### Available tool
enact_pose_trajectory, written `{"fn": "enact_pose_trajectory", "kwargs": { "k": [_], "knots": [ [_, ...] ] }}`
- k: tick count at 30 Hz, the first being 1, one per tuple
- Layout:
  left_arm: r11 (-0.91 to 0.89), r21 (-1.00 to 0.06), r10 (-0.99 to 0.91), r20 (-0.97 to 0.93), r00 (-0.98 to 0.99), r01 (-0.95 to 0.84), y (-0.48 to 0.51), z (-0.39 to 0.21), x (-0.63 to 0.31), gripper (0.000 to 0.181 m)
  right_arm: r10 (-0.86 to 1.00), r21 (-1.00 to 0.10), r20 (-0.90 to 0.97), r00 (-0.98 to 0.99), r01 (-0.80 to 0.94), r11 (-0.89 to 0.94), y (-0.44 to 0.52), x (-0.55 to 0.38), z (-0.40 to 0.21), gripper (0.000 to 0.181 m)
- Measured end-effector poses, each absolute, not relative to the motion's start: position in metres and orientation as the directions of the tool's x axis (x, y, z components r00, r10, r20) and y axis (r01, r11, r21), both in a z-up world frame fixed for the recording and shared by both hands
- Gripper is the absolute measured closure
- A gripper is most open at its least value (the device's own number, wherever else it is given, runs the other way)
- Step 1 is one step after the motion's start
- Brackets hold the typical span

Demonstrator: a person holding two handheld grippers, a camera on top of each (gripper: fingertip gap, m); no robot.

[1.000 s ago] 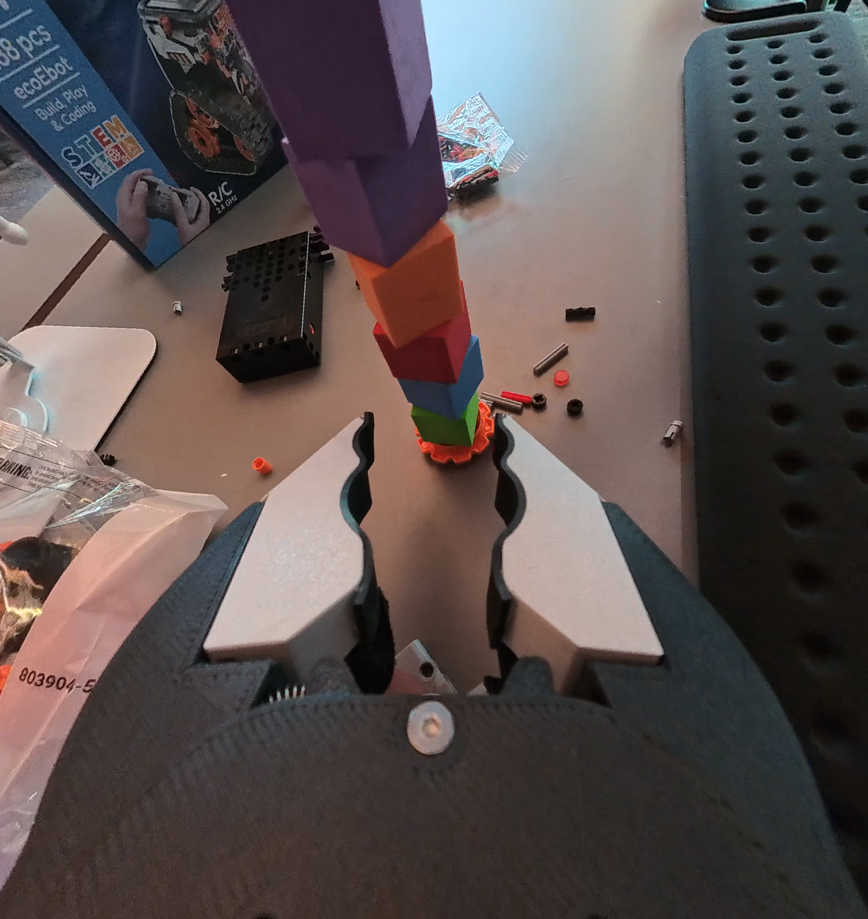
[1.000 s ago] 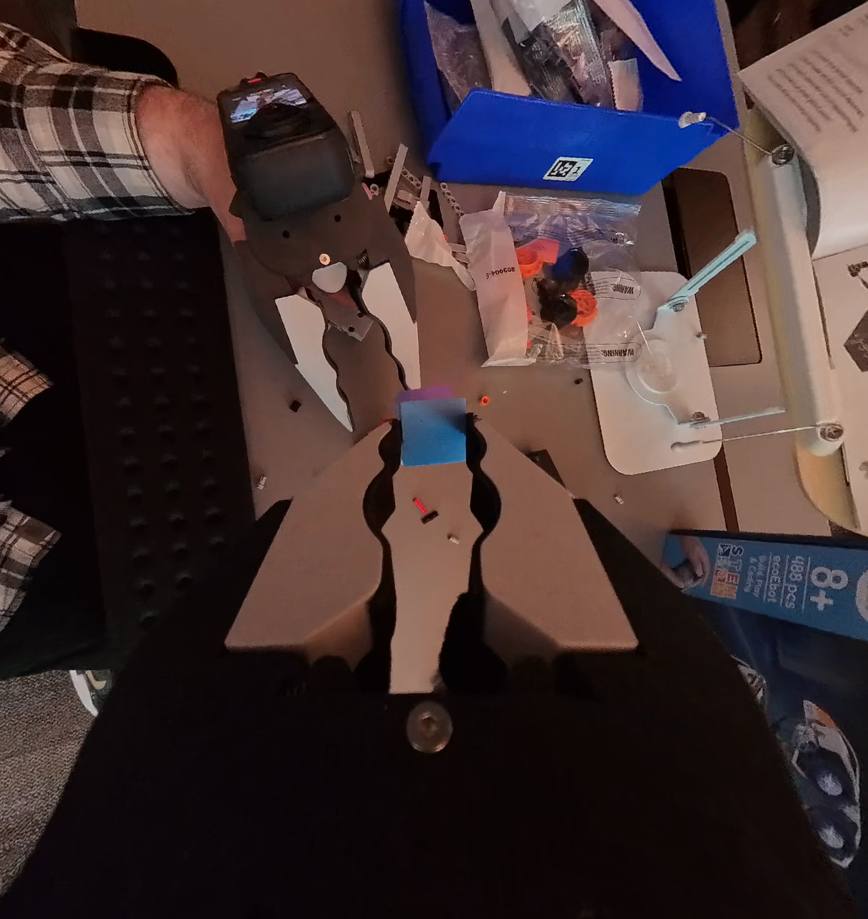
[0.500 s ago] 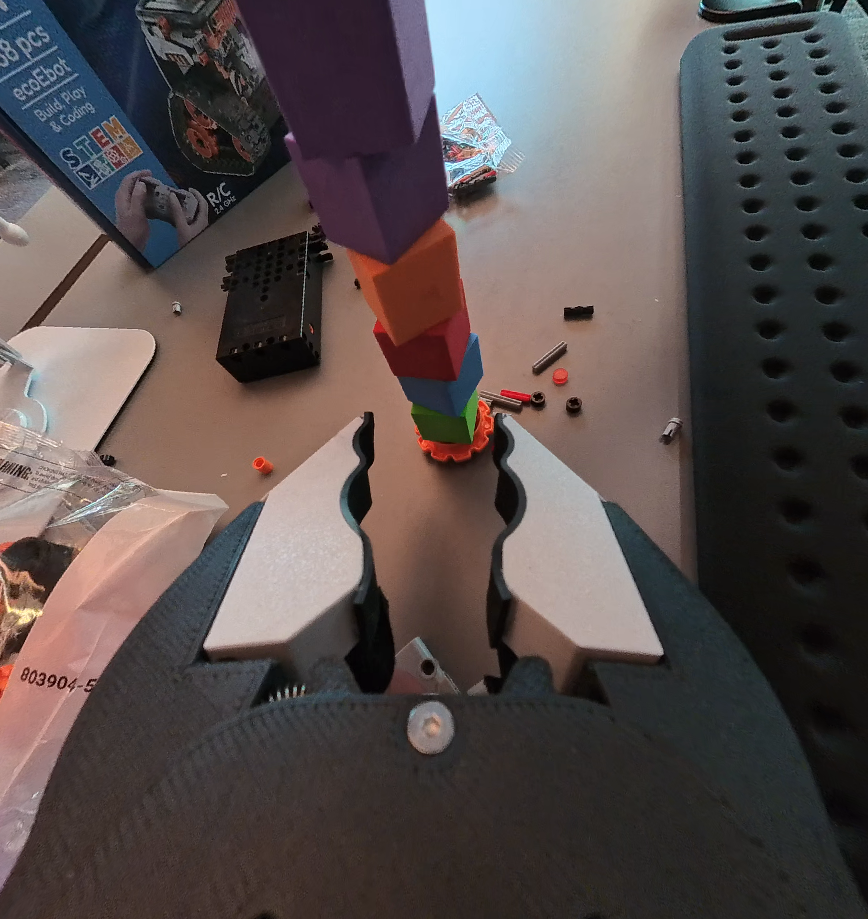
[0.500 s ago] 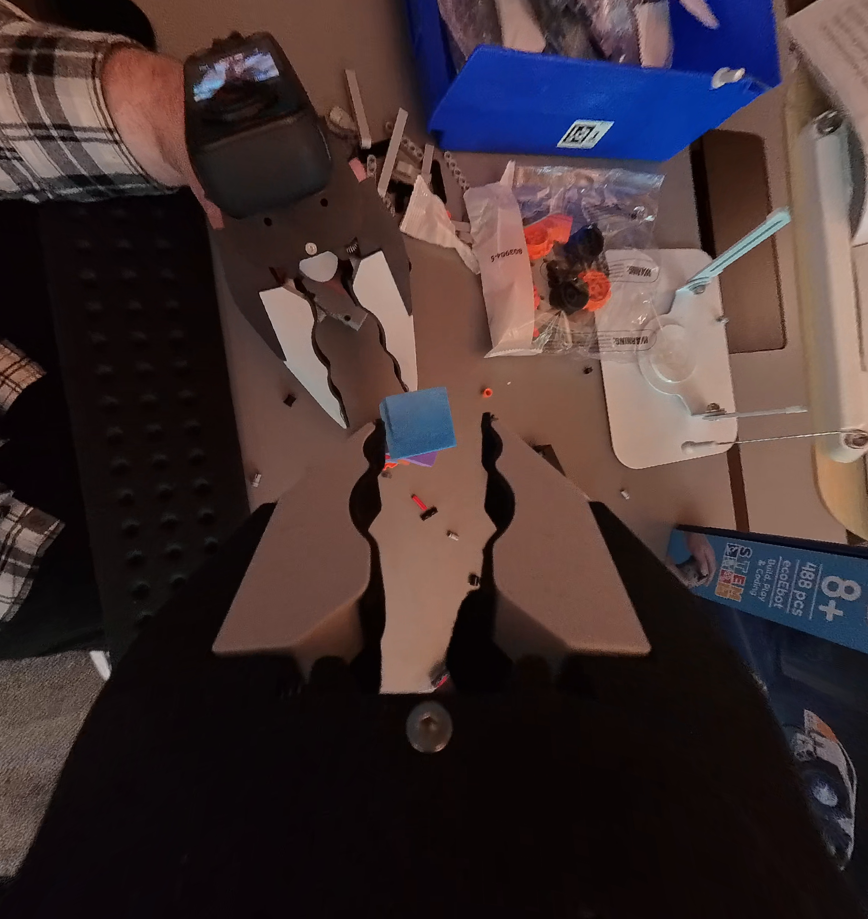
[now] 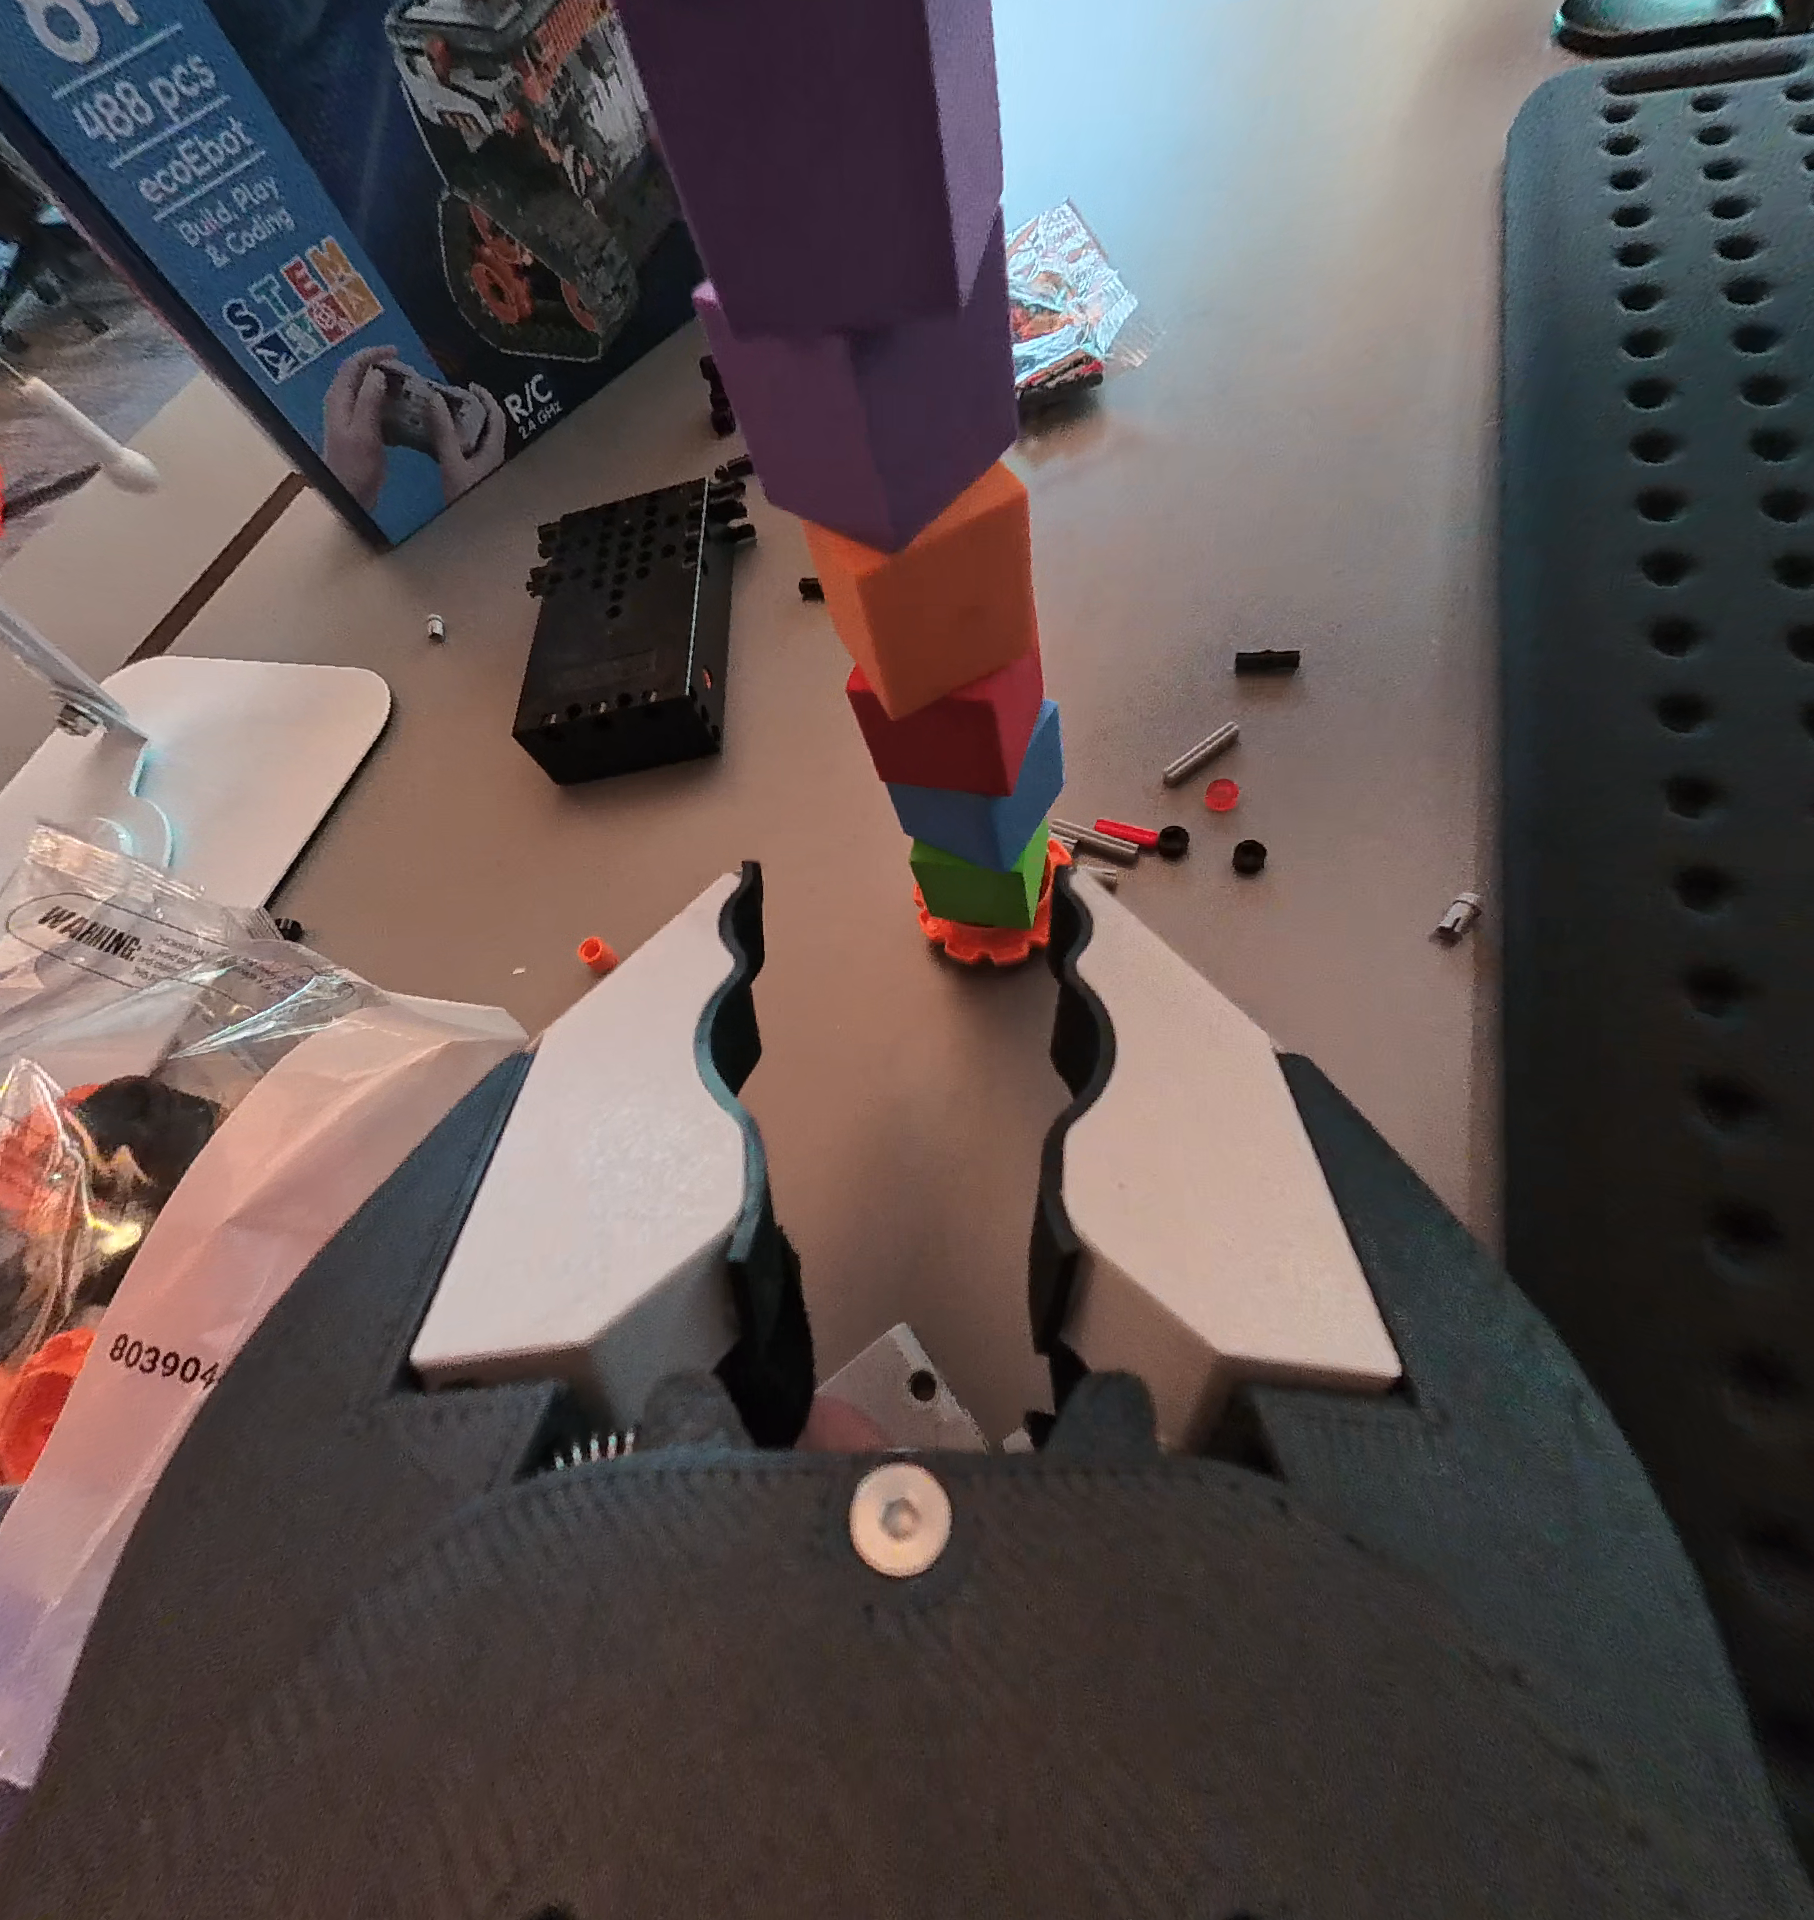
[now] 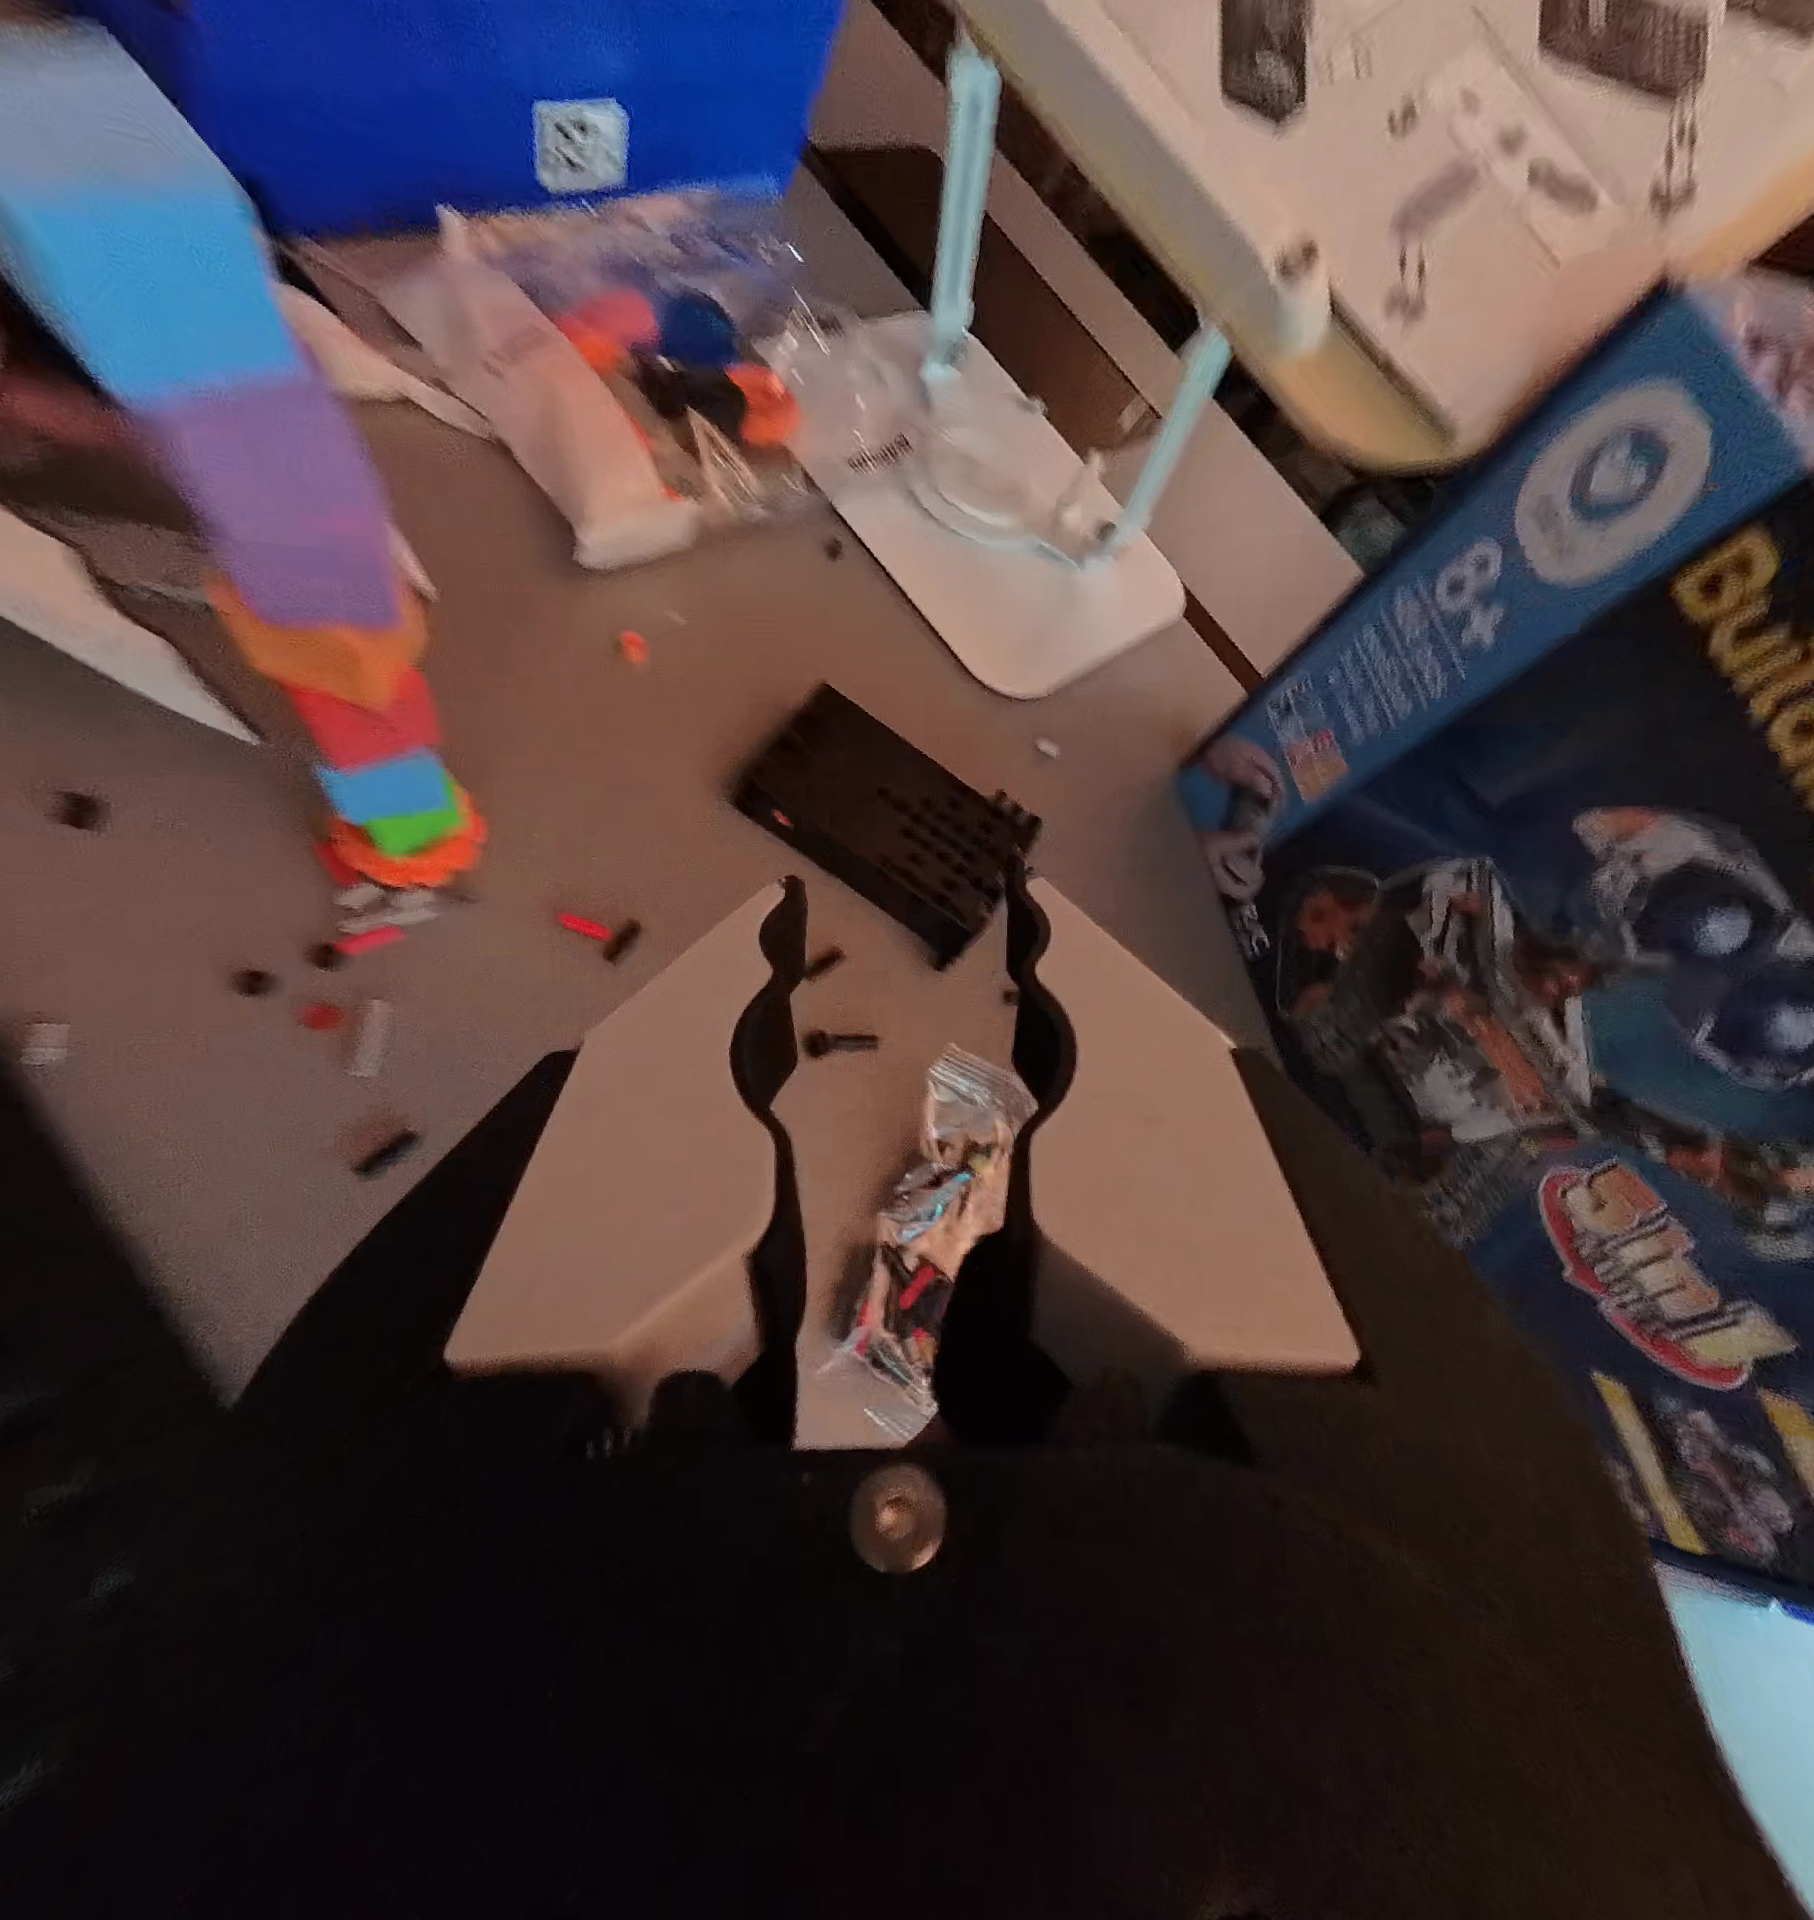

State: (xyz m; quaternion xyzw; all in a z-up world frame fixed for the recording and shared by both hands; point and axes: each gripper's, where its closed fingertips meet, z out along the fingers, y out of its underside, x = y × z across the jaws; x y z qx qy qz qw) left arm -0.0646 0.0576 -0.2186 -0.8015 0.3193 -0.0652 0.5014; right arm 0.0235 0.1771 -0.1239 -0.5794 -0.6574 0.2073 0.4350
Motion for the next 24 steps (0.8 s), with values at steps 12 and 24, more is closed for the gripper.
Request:
{"fn": "enact_pose_trajectory", "kwargs": {
  "k": [12,24],
  "knots": [
    [-0.319,-0.826,-0.561,-0.231,0.795,-0.464,0.062,-0.226,-0.066,0.125,0.842,-0.752,0.466,0.273,0.623,0.215,0.236,0.031,-0.208,0.146],
    [-0.328,-0.788,-0.591,-0.259,0.764,-0.521,0.058,-0.236,-0.060,0.132,0.840,-0.796,0.427,0.335,0.580,0.173,0.245,0.038,-0.203,0.148]
  ]
}}
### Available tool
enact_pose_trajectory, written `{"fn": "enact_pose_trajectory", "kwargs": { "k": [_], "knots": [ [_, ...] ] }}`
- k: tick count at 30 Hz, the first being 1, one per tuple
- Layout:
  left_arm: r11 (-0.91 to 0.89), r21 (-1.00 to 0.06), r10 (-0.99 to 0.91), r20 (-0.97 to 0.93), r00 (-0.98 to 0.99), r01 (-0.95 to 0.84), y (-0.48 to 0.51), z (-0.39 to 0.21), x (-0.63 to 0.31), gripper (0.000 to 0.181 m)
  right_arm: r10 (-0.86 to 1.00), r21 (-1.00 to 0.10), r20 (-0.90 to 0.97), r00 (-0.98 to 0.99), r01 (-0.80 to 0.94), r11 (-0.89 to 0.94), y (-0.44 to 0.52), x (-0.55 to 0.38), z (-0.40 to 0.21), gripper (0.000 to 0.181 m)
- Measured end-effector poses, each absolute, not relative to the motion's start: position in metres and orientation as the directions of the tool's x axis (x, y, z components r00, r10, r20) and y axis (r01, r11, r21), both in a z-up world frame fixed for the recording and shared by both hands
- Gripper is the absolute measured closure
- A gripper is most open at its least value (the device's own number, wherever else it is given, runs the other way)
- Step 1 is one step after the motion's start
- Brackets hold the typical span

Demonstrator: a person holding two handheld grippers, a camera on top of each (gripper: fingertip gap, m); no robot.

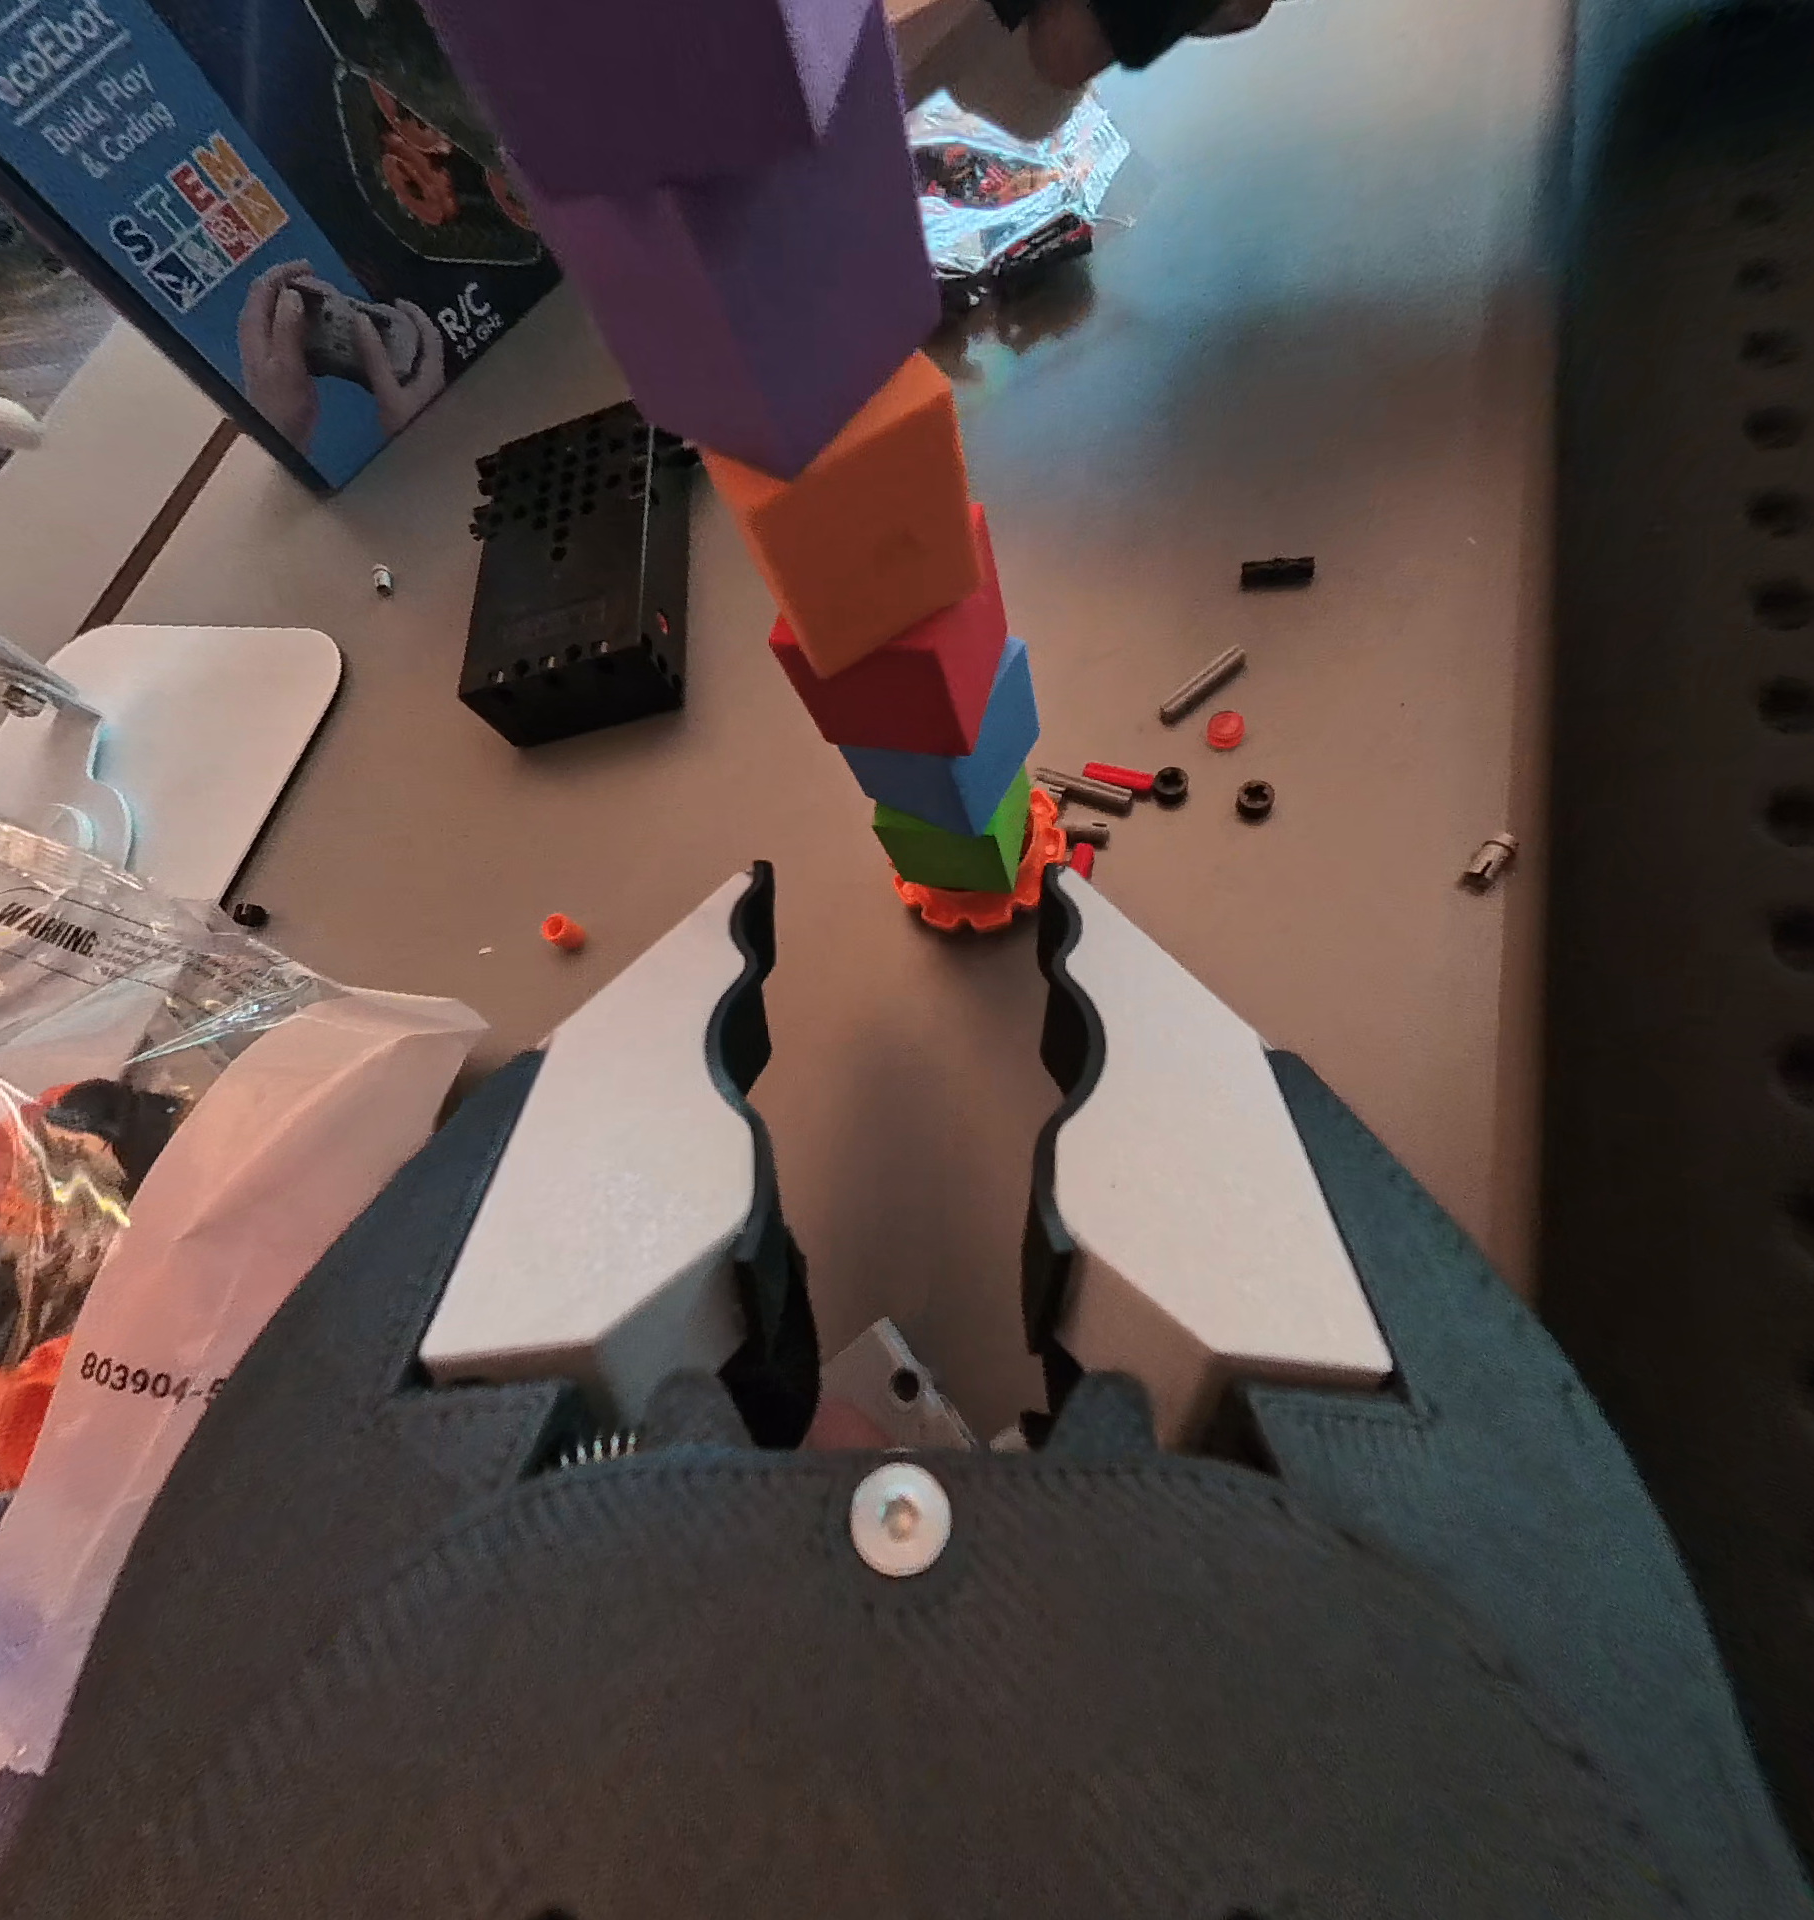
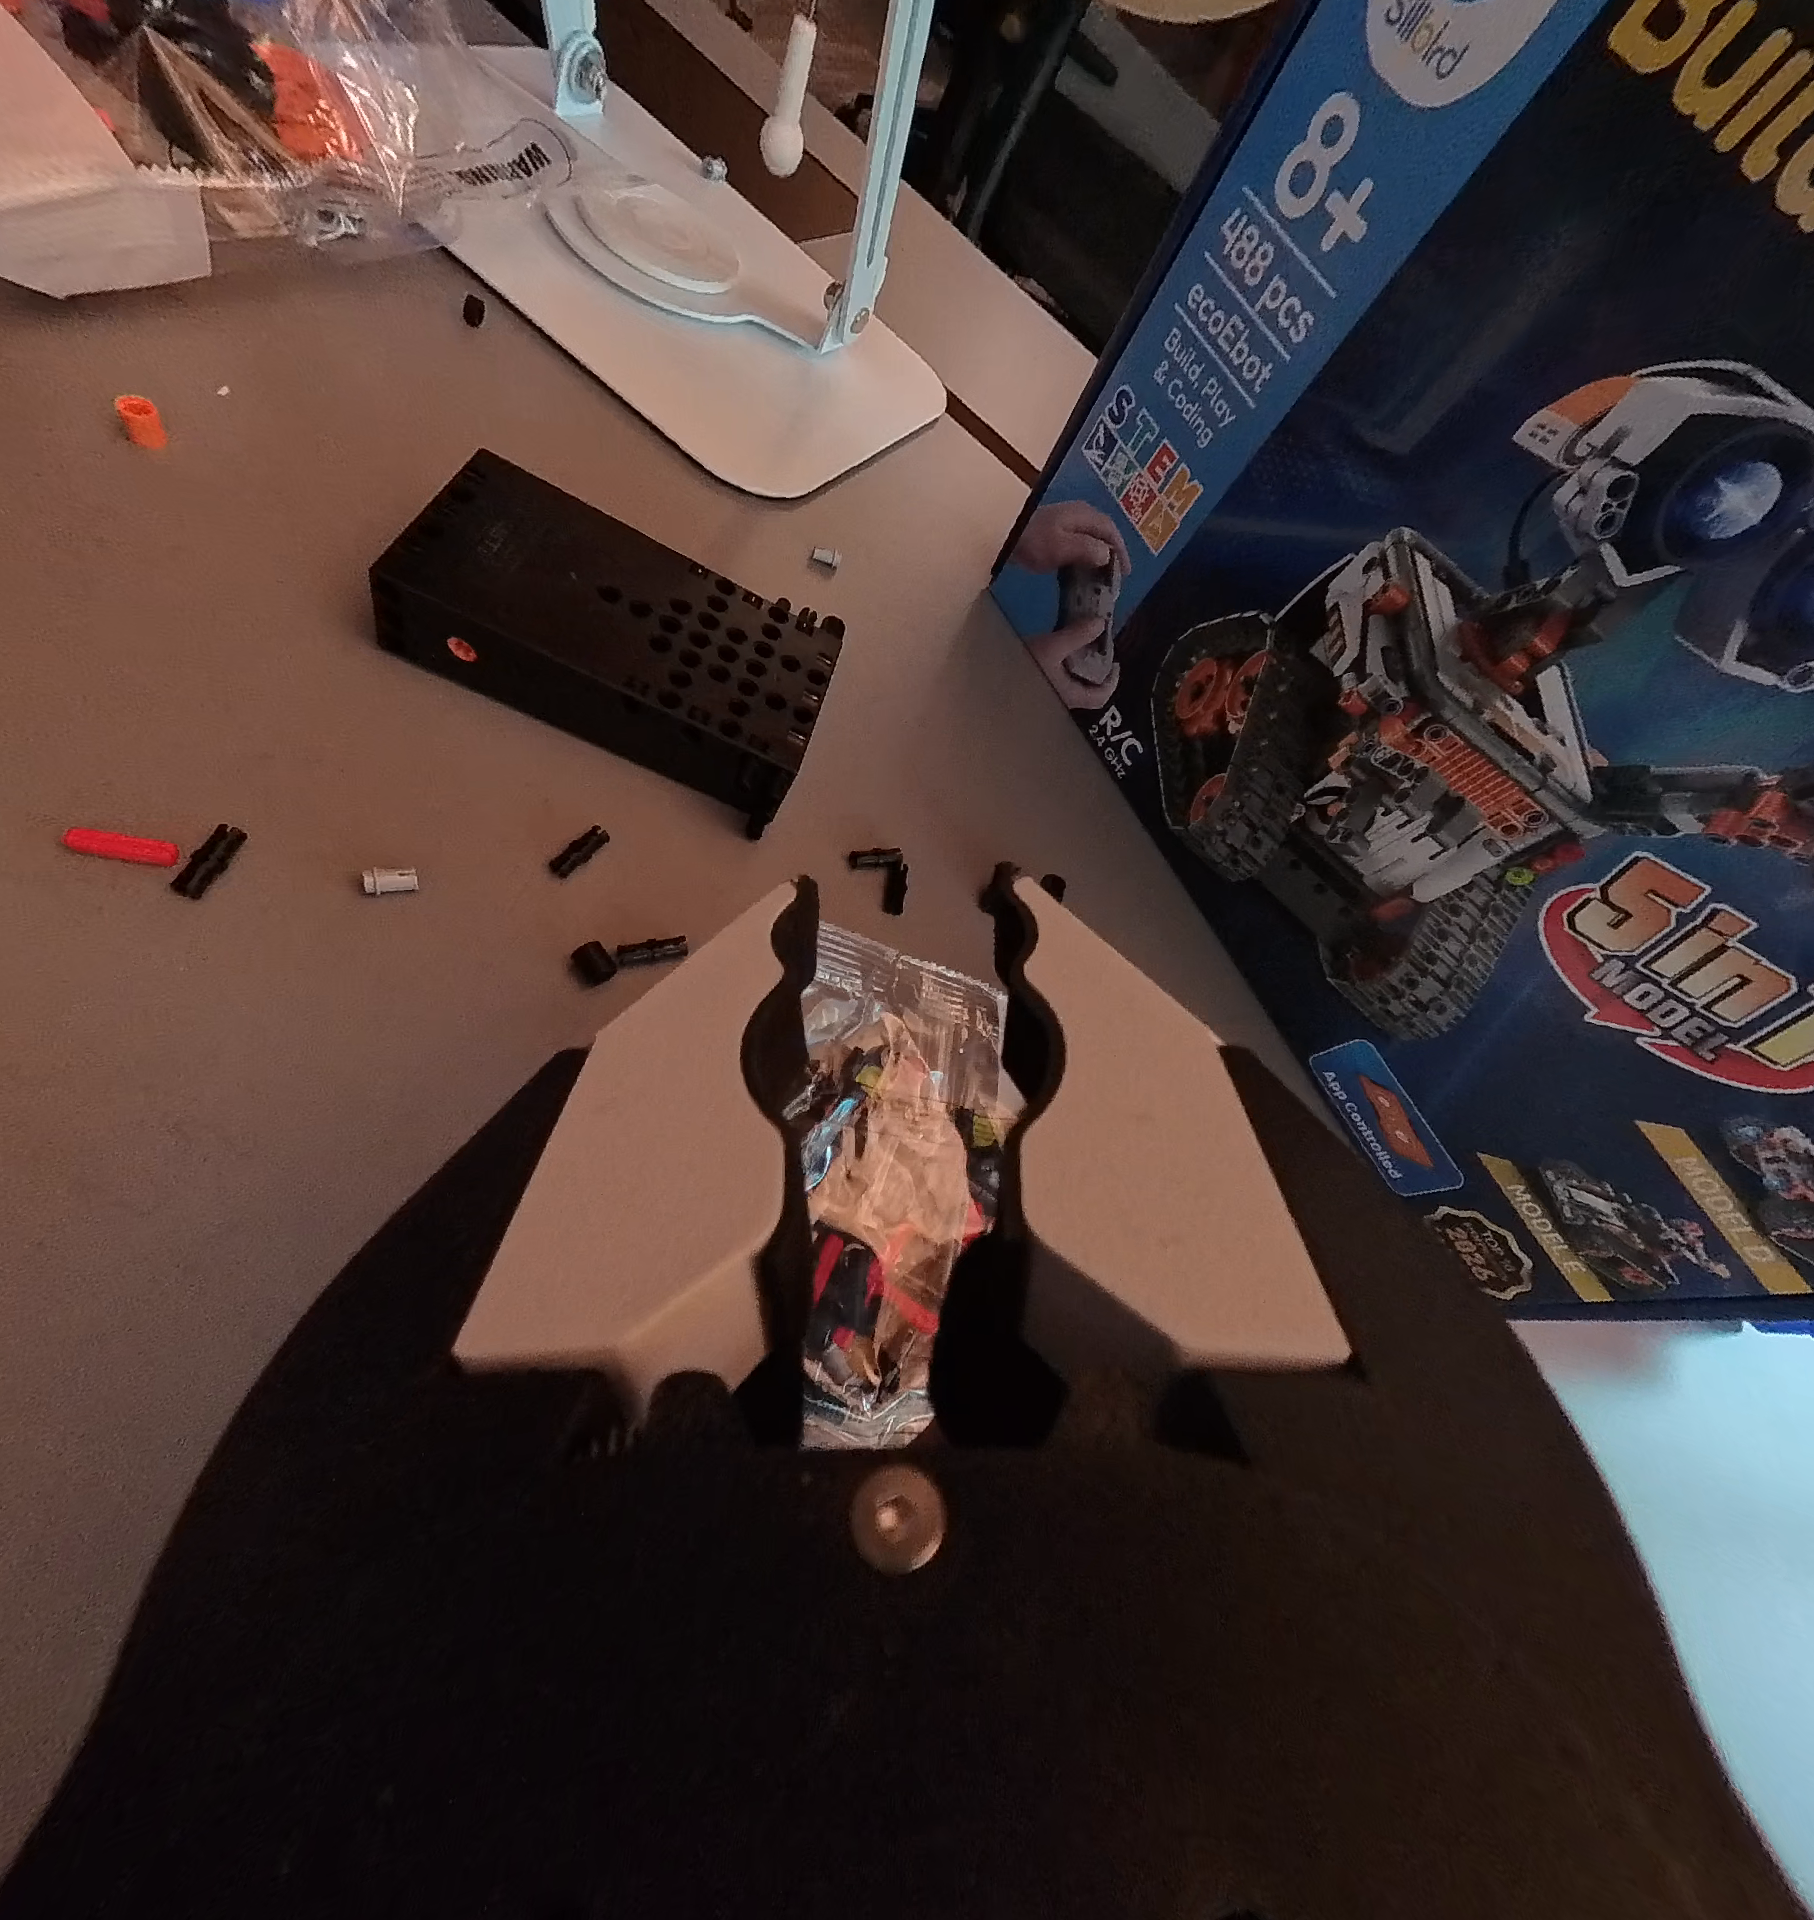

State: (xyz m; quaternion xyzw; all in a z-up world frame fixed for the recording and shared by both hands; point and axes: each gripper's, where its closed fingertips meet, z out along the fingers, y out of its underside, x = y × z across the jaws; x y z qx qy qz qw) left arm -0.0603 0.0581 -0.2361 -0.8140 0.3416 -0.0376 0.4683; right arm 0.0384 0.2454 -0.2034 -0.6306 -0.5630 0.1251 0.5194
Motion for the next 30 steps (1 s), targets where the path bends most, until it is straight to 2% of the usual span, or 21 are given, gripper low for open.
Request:
{"fn": "enact_pose_trajectory", "kwargs": {
  "k": [6,11,14,23,30],
  "knots": [
    [-0.333,-0.768,-0.596,-0.278,0.753,-0.547,0.055,-0.238,-0.062,0.143,0.847,-0.829,0.388,0.362,0.539,0.150,0.248,0.043,-0.198,0.149],
    [-0.327,-0.785,-0.601,-0.258,0.757,-0.527,0.046,-0.230,-0.068,0.161,0.852,-0.856,0.349,0.390,0.503,0.121,0.252,0.048,-0.193,0.149],
    [-0.308,-0.806,-0.666,-0.198,0.720,-0.506,0.035,-0.225,-0.058,0.175,0.856,-0.864,0.335,0.395,0.491,0.111,0.253,0.049,-0.193,0.149],
    [-0.314,-0.693,-0.761,-0.225,0.608,-0.650,0.041,-0.246,-0.038,0.176,0.865,-0.874,0.309,0.396,0.477,0.094,0.253,0.050,-0.193,0.150],
    [-0.275,-0.644,-0.798,-0.260,0.543,-0.714,0.054,-0.238,-0.030,0.181,0.871,-0.881,0.289,0.398,0.466,0.079,0.254,0.051,-0.193,0.150]
  ]
}}
